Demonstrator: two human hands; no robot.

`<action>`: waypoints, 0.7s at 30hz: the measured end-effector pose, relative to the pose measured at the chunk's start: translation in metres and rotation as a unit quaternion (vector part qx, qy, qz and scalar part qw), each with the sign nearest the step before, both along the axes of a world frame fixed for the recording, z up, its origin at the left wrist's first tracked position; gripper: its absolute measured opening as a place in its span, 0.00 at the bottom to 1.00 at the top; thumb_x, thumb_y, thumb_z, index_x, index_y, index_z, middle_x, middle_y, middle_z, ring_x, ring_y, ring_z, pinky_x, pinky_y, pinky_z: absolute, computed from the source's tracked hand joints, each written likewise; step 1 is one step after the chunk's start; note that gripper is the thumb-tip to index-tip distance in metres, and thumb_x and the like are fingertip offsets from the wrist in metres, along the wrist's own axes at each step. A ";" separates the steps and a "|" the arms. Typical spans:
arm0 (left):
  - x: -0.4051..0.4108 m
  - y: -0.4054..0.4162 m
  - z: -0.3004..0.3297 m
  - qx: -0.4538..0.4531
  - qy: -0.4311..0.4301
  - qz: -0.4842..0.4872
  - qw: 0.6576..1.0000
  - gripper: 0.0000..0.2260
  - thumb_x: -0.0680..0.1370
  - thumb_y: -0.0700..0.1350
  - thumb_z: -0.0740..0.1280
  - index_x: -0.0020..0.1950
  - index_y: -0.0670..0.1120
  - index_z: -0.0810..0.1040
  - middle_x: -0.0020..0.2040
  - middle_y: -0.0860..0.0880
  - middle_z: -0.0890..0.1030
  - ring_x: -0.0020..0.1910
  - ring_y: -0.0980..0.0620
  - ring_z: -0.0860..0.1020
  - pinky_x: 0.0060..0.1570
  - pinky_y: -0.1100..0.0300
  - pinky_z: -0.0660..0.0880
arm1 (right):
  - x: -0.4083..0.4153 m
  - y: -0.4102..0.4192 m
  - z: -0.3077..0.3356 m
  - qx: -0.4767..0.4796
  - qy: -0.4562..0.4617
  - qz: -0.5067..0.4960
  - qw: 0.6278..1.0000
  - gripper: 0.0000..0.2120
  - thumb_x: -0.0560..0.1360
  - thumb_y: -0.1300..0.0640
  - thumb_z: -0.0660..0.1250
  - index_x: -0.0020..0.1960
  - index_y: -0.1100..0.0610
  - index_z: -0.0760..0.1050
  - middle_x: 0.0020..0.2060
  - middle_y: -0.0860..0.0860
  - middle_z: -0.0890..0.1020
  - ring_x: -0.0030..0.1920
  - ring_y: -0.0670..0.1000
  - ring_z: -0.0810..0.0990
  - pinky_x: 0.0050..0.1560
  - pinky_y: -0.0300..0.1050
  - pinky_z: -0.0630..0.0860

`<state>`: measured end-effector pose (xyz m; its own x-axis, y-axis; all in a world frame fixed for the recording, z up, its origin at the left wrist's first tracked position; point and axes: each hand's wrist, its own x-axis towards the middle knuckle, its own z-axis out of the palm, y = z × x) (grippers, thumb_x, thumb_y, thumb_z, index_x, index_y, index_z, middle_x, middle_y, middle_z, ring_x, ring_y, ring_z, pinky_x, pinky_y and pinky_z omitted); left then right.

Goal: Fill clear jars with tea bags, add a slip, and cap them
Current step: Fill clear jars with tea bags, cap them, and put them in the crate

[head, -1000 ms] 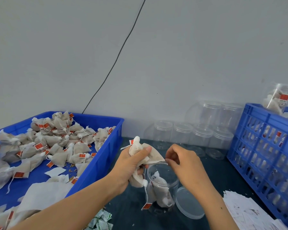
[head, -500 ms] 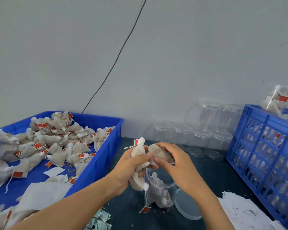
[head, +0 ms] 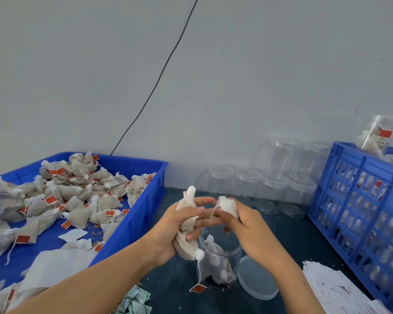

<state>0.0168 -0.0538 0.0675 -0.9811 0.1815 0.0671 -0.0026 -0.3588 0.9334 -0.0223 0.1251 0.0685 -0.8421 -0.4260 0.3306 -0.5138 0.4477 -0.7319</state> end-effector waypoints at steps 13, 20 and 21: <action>-0.008 -0.005 -0.006 0.014 -0.001 0.109 0.994 0.09 0.78 0.38 0.65 0.57 0.40 0.75 0.51 0.40 0.84 0.38 0.51 0.83 0.22 0.67 0.69 | -0.002 -0.002 -0.001 0.007 0.064 -0.078 0.995 0.02 0.76 0.50 0.69 0.47 0.46 0.76 0.41 0.41 0.80 0.43 0.40 0.78 0.39 0.30 0.71; -0.007 -0.004 -0.007 -0.003 -0.001 0.139 0.990 0.06 0.78 0.37 0.65 0.55 0.41 0.77 0.47 0.42 0.85 0.29 0.55 0.78 0.23 0.66 0.70 | -0.001 -0.003 0.004 0.016 0.132 -0.093 0.987 0.02 0.76 0.50 0.67 0.44 0.45 0.77 0.40 0.36 0.75 0.43 0.38 0.76 0.43 0.29 0.72; -0.007 -0.004 -0.007 -0.004 -0.002 0.139 0.990 0.06 0.78 0.37 0.64 0.54 0.41 0.77 0.46 0.42 0.85 0.29 0.55 0.77 0.23 0.66 0.69 | -0.001 -0.003 0.003 0.034 0.146 -0.085 0.985 0.03 0.76 0.51 0.67 0.45 0.46 0.79 0.40 0.38 0.73 0.43 0.38 0.74 0.42 0.28 0.70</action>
